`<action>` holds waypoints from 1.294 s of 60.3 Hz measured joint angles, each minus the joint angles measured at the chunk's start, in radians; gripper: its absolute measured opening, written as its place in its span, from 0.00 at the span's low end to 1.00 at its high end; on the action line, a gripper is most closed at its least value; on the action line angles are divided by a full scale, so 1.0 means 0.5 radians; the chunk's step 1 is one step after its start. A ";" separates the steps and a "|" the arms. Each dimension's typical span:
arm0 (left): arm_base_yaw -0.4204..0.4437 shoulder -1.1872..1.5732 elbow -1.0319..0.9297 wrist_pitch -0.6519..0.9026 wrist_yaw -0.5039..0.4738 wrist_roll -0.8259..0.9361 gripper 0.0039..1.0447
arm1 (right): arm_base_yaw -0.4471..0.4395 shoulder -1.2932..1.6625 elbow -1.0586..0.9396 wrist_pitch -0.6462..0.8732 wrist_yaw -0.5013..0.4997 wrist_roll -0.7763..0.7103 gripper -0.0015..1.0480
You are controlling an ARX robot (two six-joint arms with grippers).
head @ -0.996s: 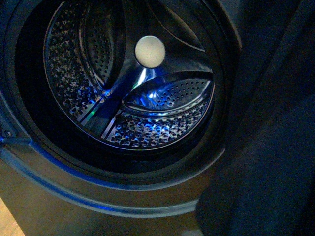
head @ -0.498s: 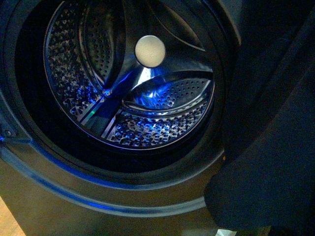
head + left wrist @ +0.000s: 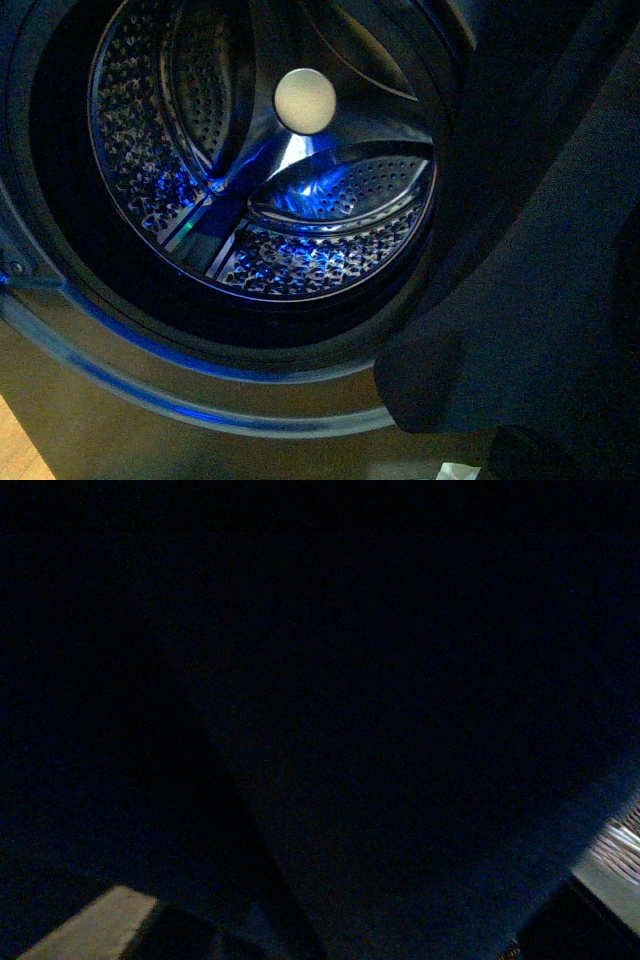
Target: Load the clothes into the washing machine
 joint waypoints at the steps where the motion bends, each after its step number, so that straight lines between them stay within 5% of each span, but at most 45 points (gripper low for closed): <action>1: 0.005 0.000 0.000 0.011 -0.008 0.008 0.63 | 0.000 0.000 0.000 0.000 0.000 0.000 0.03; 25: 0.229 -0.196 -0.171 0.100 -0.057 0.030 0.08 | 0.001 0.000 0.008 0.000 0.000 0.000 0.03; 63: 0.646 -0.635 -0.403 0.051 0.140 -0.124 0.06 | 0.001 0.000 0.018 0.004 0.000 -0.001 0.04; 78: 0.729 -0.700 -0.519 -0.001 0.198 -0.110 0.06 | 0.001 0.000 0.018 0.004 -0.001 0.000 0.39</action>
